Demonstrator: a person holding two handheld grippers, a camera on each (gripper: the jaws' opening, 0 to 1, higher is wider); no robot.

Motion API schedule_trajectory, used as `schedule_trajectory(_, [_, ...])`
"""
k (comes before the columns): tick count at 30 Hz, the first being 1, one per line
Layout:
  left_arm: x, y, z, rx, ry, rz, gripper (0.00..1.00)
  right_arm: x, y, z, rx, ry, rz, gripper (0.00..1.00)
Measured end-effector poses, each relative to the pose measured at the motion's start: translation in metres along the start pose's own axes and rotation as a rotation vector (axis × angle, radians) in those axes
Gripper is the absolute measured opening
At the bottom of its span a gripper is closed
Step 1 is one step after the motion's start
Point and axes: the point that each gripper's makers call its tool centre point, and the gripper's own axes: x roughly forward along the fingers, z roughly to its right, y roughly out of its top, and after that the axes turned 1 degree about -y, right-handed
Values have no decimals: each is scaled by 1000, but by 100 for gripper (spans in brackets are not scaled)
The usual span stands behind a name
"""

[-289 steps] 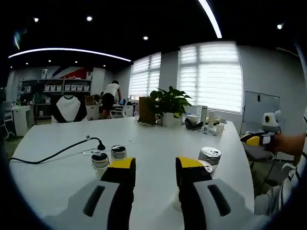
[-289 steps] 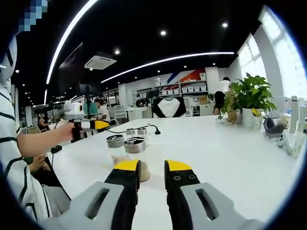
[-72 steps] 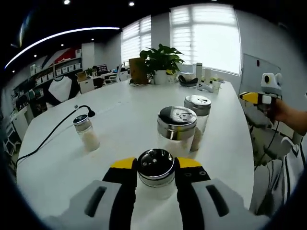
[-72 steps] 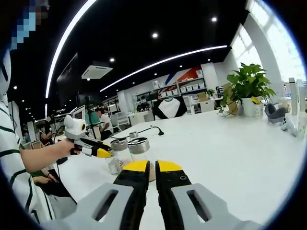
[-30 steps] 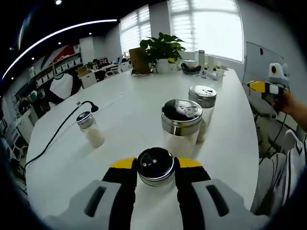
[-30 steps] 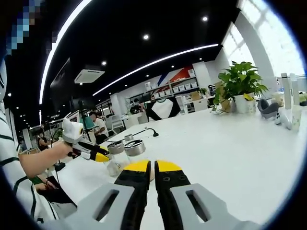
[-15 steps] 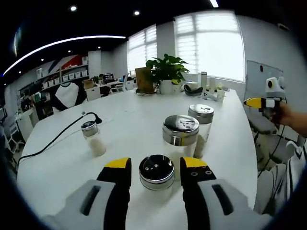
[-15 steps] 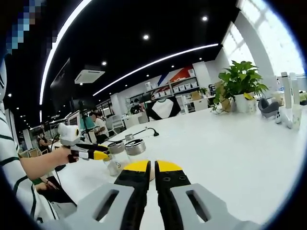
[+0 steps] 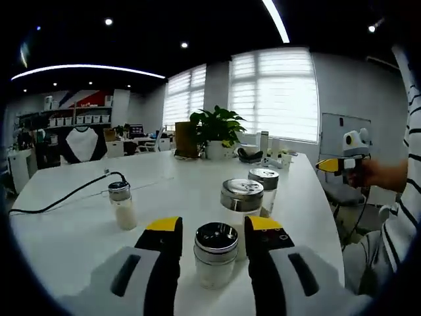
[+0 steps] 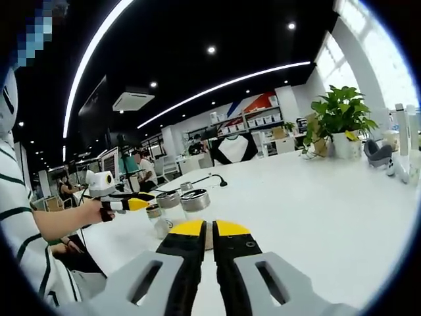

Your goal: Rotate the seasoning bottle until the label or dispensing opening points toward the visible target arrow and the bottle remains upright within the marked orientation range

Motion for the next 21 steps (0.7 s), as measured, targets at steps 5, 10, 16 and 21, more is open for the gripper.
schedule_trajectory(5, [4,-12,-1,-42,6,-13,54,3,0,-5,-5,19,-5,2])
schedule_trajectory(10, [7,-15,4,-93,-4,16,57,3,1,-4,-17,24,-11,2])
schedule_trajectory(16, [7,-21,0,-117,12,17,53,3,2,1,-29,23,-17,2])
schedule_trajectory(21, [8,-27,-4,-148,32,-2,51,3,3,3,-35,19,-16,2])
